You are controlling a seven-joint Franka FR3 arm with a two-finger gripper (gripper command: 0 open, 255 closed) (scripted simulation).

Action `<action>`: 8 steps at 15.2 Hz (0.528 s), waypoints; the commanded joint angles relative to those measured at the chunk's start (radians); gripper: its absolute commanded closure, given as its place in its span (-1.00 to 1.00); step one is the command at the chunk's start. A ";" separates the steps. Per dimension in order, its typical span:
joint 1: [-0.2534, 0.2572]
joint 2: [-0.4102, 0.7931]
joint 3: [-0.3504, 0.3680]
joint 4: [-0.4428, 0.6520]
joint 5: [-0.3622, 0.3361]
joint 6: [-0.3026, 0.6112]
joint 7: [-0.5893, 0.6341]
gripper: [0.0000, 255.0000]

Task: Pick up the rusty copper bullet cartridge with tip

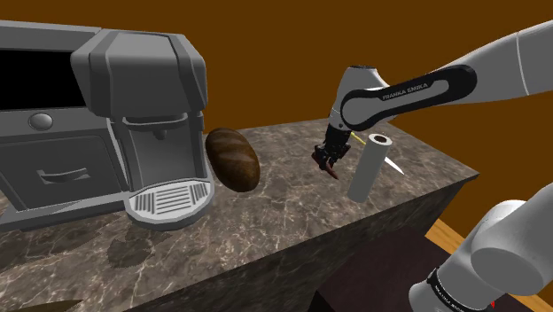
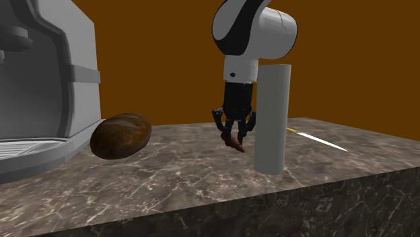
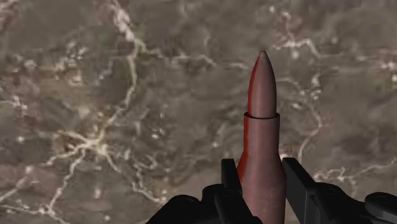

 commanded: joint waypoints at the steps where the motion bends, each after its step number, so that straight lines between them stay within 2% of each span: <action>1: 0.001 0.003 0.001 0.002 0.000 0.000 0.002 1.00; 8: 0.000 -0.040 0.000 0.060 -0.003 -0.100 0.006 1.00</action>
